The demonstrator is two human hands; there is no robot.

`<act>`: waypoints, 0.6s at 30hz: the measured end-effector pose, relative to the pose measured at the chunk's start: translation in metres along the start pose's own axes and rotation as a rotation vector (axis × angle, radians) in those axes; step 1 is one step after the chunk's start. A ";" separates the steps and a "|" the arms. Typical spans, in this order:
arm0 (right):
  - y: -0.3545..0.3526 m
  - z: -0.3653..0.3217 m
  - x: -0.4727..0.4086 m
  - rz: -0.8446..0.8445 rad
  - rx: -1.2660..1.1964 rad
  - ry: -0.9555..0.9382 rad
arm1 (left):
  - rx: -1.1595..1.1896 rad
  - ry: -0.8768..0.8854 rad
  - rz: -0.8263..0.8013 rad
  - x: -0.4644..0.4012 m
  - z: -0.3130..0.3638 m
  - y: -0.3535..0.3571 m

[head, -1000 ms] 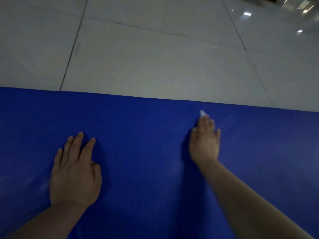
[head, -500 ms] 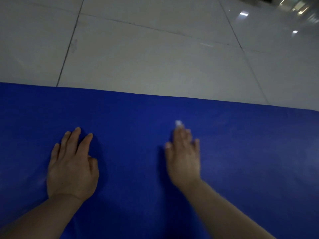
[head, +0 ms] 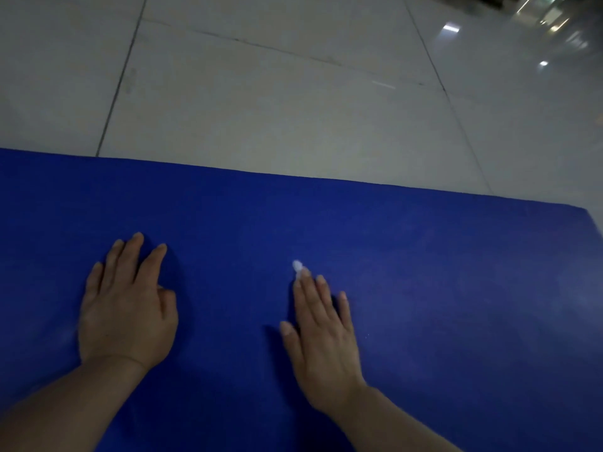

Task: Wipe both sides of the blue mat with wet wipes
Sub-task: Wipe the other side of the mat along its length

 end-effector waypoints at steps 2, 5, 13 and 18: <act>-0.006 0.015 -0.002 0.016 0.001 0.033 | -0.001 0.000 -0.002 -0.001 0.000 0.000; -0.027 0.105 -0.006 0.067 0.036 0.390 | -0.001 0.007 -0.001 -0.001 0.001 -0.001; -0.003 -0.002 0.013 -0.006 0.019 0.044 | 0.004 0.008 -0.007 -0.001 0.002 -0.001; -0.019 0.058 0.014 0.008 0.098 0.202 | 0.001 0.012 -0.005 -0.001 0.003 -0.003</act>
Point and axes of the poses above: each hand's wrist, its own x-axis away from the middle knuckle, its own y-axis out of the palm, z = x × y, the point moved 7 cm from there along -x, towards the middle knuckle, and after that the axes turned 3 degrees about y, right-handed, at the moved point
